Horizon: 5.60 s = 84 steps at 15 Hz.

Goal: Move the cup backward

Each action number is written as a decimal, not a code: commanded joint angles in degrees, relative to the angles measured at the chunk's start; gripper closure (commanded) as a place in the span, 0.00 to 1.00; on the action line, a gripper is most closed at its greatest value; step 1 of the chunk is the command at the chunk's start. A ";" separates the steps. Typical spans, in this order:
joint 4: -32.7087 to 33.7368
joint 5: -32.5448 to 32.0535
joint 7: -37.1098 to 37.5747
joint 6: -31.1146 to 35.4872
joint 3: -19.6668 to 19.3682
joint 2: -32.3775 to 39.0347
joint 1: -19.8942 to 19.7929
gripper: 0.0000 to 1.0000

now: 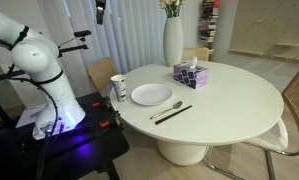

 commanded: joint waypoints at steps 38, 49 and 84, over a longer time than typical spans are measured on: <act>-23.54 11.15 3.34 46.42 16.25 14.09 21.61 0.00; -24.15 9.92 4.54 51.56 14.36 20.55 17.99 0.00; -27.18 10.58 5.37 58.87 12.90 29.62 17.37 0.99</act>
